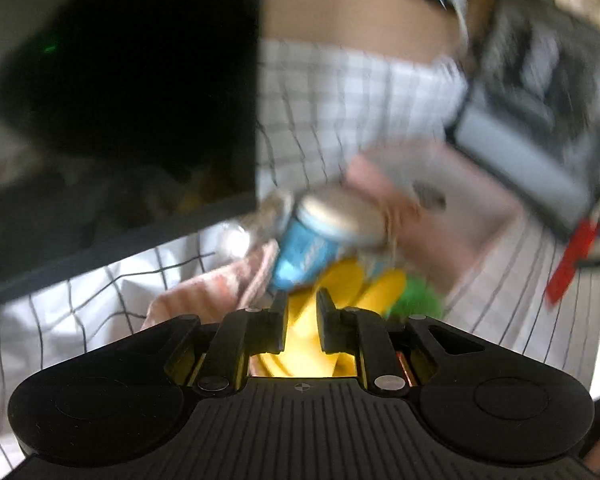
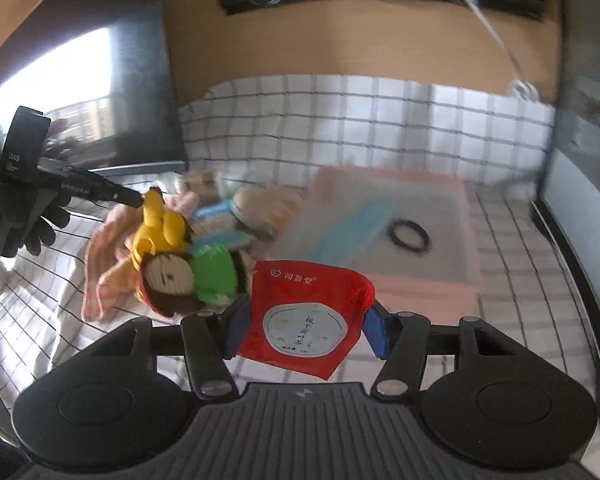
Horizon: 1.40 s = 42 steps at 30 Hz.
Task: Organize soft objects
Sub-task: 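Grasp the yellow rabbit-eared toy with the left tool, then drop the yellow toy into the box with the left tool while the right tool drops the red packet in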
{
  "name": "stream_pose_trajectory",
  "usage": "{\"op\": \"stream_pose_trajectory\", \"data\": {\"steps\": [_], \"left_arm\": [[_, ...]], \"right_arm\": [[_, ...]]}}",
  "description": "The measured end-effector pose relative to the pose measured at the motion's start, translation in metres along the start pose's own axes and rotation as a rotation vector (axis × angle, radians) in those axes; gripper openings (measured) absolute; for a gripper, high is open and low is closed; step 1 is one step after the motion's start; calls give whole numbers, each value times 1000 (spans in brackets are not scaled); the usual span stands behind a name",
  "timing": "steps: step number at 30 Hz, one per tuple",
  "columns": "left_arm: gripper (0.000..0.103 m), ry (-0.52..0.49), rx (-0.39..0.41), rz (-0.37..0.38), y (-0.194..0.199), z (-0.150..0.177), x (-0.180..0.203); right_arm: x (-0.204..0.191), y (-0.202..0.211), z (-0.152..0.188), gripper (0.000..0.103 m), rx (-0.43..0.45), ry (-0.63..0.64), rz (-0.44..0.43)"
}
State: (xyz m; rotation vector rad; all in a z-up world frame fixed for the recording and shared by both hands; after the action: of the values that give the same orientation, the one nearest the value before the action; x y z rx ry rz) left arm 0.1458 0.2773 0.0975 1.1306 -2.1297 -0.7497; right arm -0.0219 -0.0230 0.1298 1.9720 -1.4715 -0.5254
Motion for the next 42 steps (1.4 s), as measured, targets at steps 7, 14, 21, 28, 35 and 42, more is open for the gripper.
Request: {"op": "stream_pose_trajectory", "data": {"steps": [7,14,21,28,35,42], "left_arm": [[31,-111,-116,8,-27,0,12],[41,-55,-73,-22,-59,-14,19],[37,78,-11,-92,-69,-11,23],[28,141,200,-177,-25,20,41],[16,93,266,-107,49,31,117],[15,95,208,7,53,39,208]], "right_arm": [[5,8,24,58,-43,-61,44],[-8,12,27,58,-52,-32,44],[-9,17,29,58,-57,-11,47],[8,28,30,58,-46,12,41],[32,47,42,58,-41,35,11],[65,65,55,58,13,42,16]]}}
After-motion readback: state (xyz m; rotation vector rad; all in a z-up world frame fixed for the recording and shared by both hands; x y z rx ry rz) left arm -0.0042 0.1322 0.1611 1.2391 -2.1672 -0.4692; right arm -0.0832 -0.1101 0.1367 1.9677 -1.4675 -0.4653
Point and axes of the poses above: each gripper's, at about its wrist camera, not at the fingertips, and y roughly against the way its jaws point, x to its right, z to its underside, the point moved 2 cm from there along -y, roughly the way its jaws point, and after that the axes turned 12 degrees about y, right-handed, at the moved point
